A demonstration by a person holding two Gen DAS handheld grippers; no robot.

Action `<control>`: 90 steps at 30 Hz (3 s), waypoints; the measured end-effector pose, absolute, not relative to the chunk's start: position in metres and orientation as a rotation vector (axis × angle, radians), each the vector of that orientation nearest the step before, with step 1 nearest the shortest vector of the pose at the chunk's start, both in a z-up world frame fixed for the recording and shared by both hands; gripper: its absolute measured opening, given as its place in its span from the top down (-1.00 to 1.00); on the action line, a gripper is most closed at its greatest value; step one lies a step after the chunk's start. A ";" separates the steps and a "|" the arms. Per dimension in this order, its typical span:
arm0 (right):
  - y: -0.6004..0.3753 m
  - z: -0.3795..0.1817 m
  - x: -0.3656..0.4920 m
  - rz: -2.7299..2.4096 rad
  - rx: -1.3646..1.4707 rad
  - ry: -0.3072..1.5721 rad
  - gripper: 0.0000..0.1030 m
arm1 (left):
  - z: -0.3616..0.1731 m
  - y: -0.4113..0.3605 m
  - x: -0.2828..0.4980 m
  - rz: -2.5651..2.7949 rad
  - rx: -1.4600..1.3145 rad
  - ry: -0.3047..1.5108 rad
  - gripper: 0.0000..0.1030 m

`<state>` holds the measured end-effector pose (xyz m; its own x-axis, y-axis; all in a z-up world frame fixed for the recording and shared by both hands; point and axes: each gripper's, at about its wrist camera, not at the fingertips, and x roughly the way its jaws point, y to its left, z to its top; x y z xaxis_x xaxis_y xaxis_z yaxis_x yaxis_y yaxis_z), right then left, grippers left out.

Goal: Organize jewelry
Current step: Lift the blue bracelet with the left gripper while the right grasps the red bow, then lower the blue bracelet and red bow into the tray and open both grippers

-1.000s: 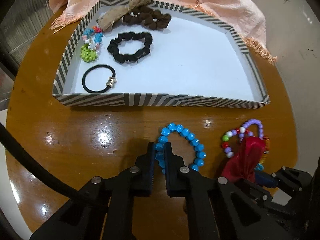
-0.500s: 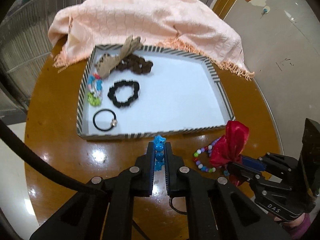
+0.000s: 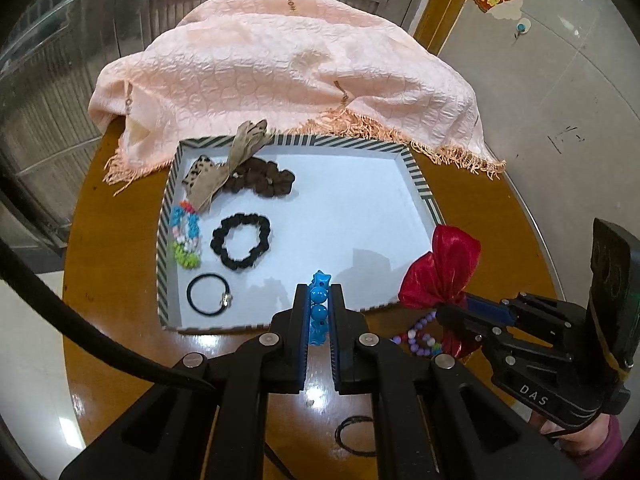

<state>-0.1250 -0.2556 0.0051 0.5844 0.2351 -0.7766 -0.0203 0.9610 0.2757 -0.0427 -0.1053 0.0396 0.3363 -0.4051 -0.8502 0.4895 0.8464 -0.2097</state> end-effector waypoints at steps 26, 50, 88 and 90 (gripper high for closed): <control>-0.295 -0.013 -0.025 0.088 0.293 0.974 0.66 | 0.005 -0.161 0.021 -0.575 0.110 1.155 0.87; -0.283 -0.055 0.071 0.111 0.295 1.059 0.66 | -0.044 -0.147 0.073 -0.450 0.069 1.256 0.87; -0.288 -0.025 0.017 0.051 0.308 1.011 0.10 | -0.021 -0.127 0.036 -0.361 0.105 1.158 0.48; -0.288 -0.022 0.008 0.047 0.303 1.009 0.09 | -0.020 -0.125 0.030 -0.358 0.111 1.154 0.48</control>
